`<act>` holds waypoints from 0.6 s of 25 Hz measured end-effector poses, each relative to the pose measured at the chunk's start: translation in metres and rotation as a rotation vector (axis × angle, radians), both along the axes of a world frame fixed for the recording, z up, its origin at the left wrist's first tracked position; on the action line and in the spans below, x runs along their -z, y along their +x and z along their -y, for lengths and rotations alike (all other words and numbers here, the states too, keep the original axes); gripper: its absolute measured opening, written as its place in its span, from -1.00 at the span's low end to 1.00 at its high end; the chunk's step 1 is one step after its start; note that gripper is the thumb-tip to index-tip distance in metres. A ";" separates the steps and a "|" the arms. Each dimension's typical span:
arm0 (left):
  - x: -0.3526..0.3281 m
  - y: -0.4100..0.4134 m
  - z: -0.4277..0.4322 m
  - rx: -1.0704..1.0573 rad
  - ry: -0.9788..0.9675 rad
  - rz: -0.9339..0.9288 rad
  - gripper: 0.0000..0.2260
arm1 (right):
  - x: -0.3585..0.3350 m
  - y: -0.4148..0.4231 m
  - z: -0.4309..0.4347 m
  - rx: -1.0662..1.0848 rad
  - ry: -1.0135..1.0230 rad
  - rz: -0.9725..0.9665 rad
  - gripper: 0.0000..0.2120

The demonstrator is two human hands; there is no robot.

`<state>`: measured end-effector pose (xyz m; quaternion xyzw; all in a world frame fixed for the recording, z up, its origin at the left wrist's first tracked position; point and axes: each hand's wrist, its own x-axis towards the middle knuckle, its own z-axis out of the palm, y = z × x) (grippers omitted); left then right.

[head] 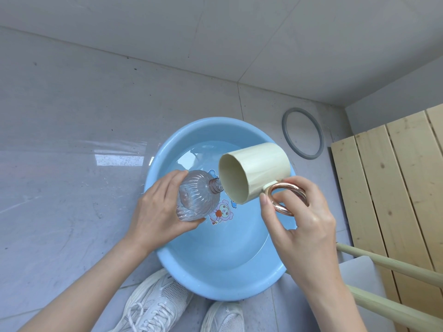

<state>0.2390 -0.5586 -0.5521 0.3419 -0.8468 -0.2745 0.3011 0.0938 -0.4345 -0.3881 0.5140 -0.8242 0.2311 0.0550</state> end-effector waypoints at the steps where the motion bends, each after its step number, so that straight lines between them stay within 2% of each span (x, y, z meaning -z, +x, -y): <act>1: 0.000 0.000 0.000 0.000 0.000 -0.001 -0.22 | 0.000 0.000 0.000 -0.003 0.001 -0.001 -0.76; 15: -0.003 0.001 0.000 -0.001 0.027 0.009 -0.22 | 0.002 0.008 0.002 -0.037 0.017 -0.110 -0.74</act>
